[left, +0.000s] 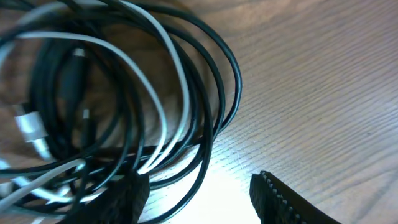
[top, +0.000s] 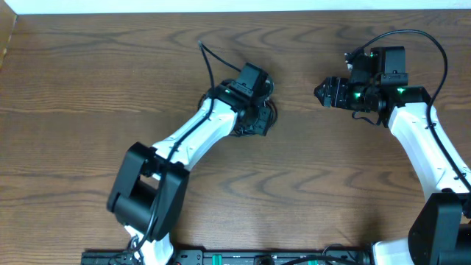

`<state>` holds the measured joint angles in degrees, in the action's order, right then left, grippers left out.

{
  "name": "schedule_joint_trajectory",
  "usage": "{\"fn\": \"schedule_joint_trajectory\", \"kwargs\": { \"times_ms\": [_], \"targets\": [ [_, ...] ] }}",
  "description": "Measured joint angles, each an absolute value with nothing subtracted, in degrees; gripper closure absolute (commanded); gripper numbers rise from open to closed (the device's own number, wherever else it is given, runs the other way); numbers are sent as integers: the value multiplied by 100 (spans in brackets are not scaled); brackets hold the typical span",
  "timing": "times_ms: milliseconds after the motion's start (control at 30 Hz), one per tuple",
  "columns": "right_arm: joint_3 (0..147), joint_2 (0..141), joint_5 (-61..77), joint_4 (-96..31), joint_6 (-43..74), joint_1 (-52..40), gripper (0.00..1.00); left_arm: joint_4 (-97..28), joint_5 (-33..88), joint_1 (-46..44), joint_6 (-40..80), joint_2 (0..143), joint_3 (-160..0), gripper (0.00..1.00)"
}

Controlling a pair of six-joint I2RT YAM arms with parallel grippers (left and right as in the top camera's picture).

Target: Untangle cables

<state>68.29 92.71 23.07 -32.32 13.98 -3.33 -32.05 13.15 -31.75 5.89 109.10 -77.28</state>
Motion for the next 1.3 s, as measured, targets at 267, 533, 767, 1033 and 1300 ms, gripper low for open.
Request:
{"fn": "schedule_joint_trajectory", "kwargs": {
  "times_ms": [267,533,767,1033,1300],
  "targets": [
    [6829,9271,2307,-3232,1398,-333,25,-3030,1315,-3328,589,11142,-7728,43],
    [6829,9271,2305,-3232,1396,-333,25,-2814,1315,-3328,596,11465,-7728,45],
    [6829,9271,2285,-3229,1396,-333,25,-2803,1299,-3328,727,11640,-7728,85],
    [6829,9271,2263,-3232,1396,-333,24,-2803,1352,-3326,751,11662,-7730,93],
    [6829,9271,2261,-3229,1396,-333,24,-2814,1610,-3319,939,10744,-7730,93]
  ]
}}
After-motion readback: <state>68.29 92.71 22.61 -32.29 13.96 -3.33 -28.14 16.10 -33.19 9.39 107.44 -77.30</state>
